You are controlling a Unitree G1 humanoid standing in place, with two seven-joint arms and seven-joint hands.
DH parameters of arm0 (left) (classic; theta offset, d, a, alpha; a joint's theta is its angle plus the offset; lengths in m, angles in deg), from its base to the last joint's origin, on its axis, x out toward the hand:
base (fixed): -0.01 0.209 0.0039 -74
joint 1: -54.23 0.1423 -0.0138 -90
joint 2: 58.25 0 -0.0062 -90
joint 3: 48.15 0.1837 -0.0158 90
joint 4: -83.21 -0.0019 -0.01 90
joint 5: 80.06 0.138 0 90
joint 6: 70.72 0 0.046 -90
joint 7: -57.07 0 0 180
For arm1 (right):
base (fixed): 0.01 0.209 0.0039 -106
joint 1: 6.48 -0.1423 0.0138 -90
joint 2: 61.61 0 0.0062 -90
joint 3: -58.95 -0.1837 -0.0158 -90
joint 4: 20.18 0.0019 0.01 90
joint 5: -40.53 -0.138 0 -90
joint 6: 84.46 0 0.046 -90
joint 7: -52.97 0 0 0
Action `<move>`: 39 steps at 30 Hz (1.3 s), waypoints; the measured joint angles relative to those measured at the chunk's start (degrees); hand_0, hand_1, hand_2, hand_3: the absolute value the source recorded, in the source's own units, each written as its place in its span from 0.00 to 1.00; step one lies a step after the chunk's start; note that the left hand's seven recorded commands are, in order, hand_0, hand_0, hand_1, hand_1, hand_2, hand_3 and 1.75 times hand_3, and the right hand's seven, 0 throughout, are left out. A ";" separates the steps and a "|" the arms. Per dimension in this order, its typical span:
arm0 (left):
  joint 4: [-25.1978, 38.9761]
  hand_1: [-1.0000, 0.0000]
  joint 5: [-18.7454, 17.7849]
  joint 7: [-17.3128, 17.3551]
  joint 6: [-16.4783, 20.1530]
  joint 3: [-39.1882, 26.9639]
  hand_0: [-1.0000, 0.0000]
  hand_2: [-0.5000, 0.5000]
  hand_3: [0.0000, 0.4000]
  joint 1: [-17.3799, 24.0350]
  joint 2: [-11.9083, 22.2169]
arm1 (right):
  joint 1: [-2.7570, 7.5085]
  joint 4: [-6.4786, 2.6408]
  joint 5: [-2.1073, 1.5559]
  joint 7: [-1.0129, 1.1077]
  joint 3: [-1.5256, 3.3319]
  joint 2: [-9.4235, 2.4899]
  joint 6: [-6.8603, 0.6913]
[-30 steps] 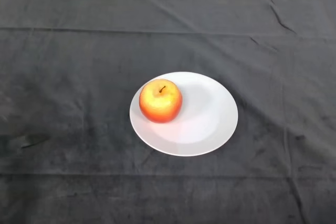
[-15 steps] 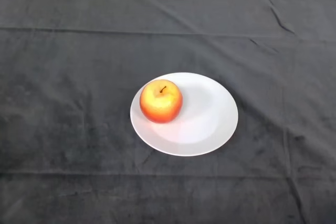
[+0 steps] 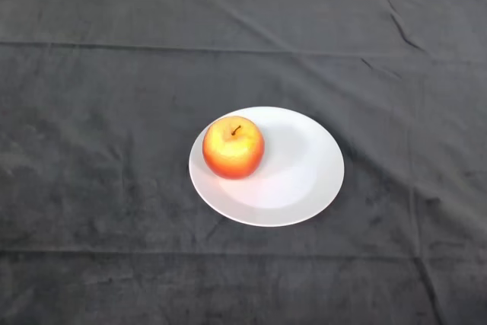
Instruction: Move the apple to the plate
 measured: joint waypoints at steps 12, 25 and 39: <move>0.00 1.00 0.11 0.61 0.35 -1.60 1.00 0.50 0.00 -0.27 -2.18 | 0.00 -0.04 0.00 0.00 0.02 0.00 0.00; 0.01 1.00 0.39 2.02 0.86 -1.69 1.00 0.50 0.00 -0.58 -2.43 | 0.00 -0.04 0.00 0.00 0.02 0.00 0.00; 0.01 1.00 0.74 3.61 1.29 -1.96 1.00 0.50 0.00 -0.66 -3.27 | 0.00 -0.04 0.00 0.00 0.02 0.00 0.01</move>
